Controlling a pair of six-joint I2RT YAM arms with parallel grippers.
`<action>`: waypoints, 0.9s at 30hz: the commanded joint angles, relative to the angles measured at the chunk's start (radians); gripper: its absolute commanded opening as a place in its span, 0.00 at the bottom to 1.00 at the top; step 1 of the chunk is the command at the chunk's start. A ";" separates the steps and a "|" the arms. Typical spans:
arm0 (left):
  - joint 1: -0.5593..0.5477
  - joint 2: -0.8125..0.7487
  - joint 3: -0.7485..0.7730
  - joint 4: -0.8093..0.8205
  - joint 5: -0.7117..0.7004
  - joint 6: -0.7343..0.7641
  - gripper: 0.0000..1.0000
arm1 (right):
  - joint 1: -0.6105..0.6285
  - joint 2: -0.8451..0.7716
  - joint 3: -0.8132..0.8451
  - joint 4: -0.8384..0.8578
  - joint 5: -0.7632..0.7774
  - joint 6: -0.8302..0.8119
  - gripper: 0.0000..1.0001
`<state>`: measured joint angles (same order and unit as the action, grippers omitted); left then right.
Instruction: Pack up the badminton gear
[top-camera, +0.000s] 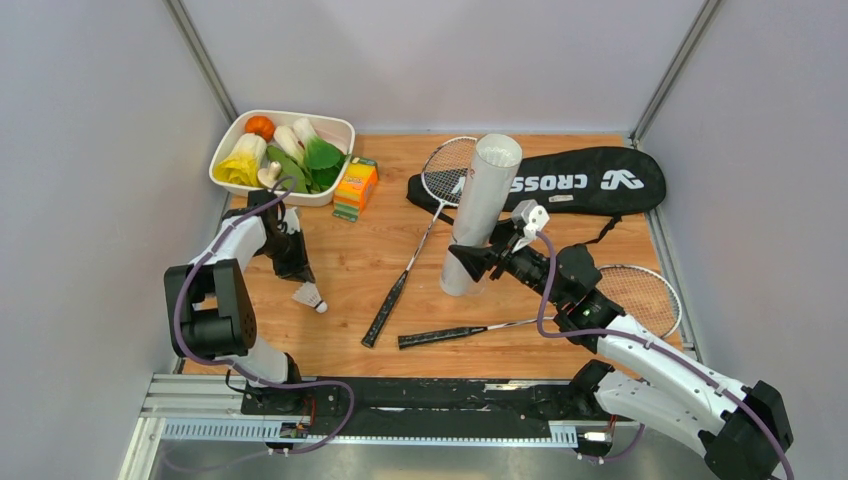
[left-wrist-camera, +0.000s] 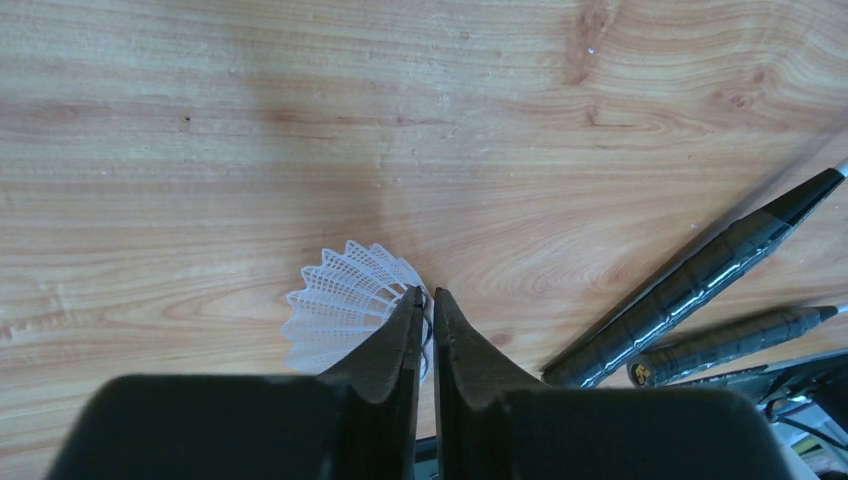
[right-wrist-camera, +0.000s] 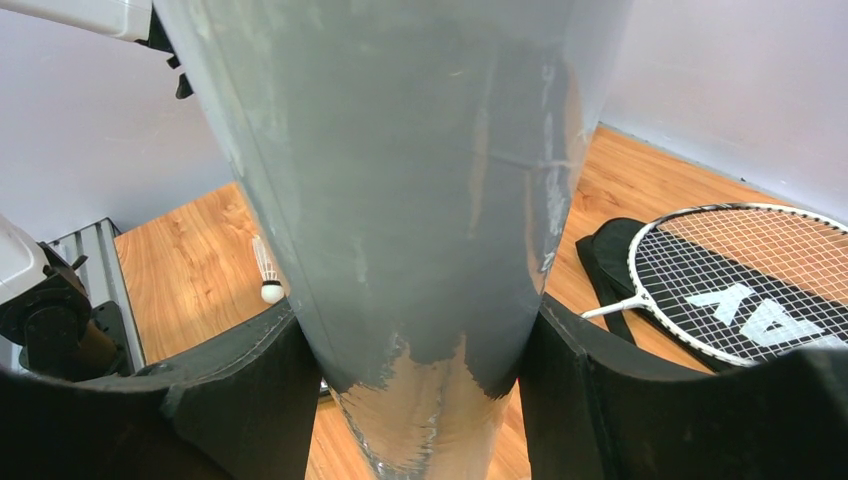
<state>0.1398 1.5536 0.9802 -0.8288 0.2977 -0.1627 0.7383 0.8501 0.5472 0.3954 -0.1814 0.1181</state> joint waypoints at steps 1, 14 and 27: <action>-0.003 -0.031 0.014 -0.014 0.015 -0.006 0.05 | 0.004 -0.028 0.036 0.042 0.026 -0.003 0.52; -0.004 -0.338 0.156 0.199 0.181 -0.192 0.00 | 0.004 0.078 0.088 -0.012 0.038 -0.084 0.52; -0.059 -0.560 0.306 0.367 0.308 -0.288 0.00 | 0.032 0.321 0.442 -0.475 0.223 -0.422 0.54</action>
<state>0.1093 1.0340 1.2148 -0.5274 0.5415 -0.4213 0.7444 1.1103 0.8536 0.0959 -0.0959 -0.1452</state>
